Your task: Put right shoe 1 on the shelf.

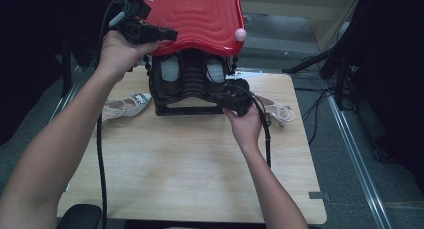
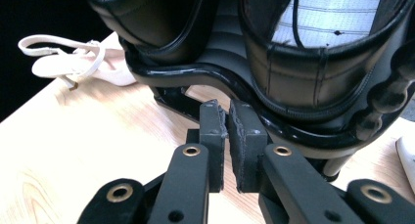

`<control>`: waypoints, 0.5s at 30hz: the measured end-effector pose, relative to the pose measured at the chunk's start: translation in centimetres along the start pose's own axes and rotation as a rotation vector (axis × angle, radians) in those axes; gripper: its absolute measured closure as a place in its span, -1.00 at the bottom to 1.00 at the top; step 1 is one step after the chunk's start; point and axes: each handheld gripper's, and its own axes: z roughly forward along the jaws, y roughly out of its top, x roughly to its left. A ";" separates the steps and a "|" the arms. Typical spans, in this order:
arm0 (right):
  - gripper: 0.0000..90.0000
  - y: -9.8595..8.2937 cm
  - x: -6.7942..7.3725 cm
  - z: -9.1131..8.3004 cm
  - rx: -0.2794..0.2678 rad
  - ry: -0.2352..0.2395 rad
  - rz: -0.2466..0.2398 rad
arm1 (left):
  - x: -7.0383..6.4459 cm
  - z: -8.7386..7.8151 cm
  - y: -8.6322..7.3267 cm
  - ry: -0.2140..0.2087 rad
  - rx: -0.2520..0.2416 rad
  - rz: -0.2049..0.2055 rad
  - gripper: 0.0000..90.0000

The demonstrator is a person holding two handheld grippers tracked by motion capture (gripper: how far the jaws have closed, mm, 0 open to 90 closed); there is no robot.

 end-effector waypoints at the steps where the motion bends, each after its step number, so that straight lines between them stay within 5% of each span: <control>1: 0.87 -0.1 -0.1 0.0 0.000 0.001 0.004 | -0.2 -0.4 0.0 0.000 -0.009 0.010 0.72; 8: 0.81 -1.3 -0.5 -0.6 -0.007 0.015 0.019 | -1.3 -2.1 -0.5 -0.056 -0.004 0.006 0.44; 12: 0.76 -1.7 -0.2 -1.2 -0.013 0.028 0.017 | -2.4 -2.7 -1.4 -0.027 0.028 0.030 0.28; 15: 0.70 -2.1 -0.1 -1.6 -0.021 0.047 0.020 | -3.2 -3.1 -2.5 -0.057 0.028 0.032 0.23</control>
